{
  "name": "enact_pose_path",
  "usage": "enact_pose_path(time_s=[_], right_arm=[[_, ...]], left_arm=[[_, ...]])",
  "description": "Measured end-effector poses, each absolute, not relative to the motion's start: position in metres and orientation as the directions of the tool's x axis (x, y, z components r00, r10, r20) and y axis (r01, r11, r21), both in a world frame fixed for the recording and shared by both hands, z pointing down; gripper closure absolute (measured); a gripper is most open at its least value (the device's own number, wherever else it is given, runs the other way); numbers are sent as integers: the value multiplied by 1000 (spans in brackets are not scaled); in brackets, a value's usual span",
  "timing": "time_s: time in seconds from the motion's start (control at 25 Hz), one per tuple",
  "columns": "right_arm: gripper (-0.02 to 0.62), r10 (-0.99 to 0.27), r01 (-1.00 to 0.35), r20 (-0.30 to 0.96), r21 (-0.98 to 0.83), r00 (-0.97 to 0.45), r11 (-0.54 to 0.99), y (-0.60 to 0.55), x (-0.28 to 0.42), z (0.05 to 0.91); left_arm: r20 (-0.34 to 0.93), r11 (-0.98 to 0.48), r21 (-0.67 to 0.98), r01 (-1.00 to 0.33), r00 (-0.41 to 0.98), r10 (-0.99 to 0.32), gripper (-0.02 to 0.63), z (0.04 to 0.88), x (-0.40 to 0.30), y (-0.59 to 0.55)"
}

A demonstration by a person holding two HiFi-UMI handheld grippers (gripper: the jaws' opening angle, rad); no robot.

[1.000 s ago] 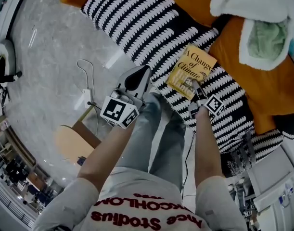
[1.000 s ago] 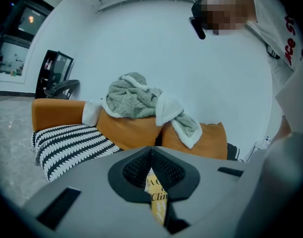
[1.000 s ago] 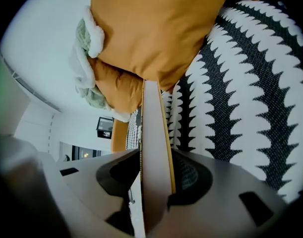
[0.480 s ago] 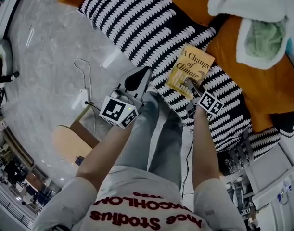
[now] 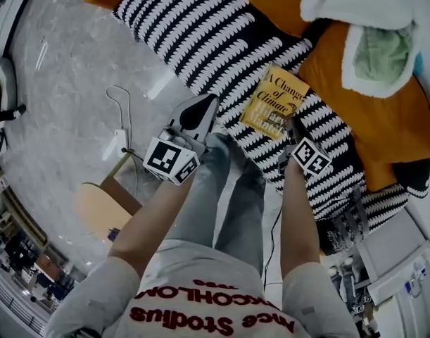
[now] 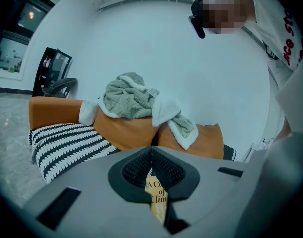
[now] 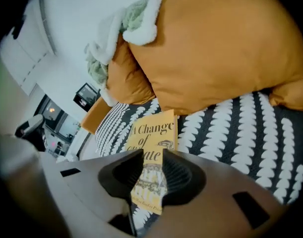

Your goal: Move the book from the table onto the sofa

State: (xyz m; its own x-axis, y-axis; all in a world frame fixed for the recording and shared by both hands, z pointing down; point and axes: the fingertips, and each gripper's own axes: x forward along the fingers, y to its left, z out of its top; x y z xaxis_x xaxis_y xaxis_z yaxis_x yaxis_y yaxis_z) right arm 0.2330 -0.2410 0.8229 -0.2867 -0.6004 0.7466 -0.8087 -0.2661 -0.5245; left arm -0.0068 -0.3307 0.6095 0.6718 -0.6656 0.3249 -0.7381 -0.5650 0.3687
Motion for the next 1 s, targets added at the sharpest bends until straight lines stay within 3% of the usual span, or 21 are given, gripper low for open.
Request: enact_pose_path(time_s=[0.08,0.2,0.6,1.0], right_arm=[[526,-619,-832,741,-497,-259,-247,-240,236,814],[566,-655,-836,714,-499,-247,-229,-248,234,802],[569,-823,-847,527,-520,-214,-113,-278,248,739],[569,-892,-861,387,-508,-233,4,-282,246,627]], left_arm=[[317,-567,376,-733,676,-665,589,605,-7,-329],[313,-564,380,-733,676,-667,589,603,-9,-330],[299,-545,418,-727,677,-673,589,598,-1,-340],[260,-591,363,-721,687,-678,589,536,2,-343]])
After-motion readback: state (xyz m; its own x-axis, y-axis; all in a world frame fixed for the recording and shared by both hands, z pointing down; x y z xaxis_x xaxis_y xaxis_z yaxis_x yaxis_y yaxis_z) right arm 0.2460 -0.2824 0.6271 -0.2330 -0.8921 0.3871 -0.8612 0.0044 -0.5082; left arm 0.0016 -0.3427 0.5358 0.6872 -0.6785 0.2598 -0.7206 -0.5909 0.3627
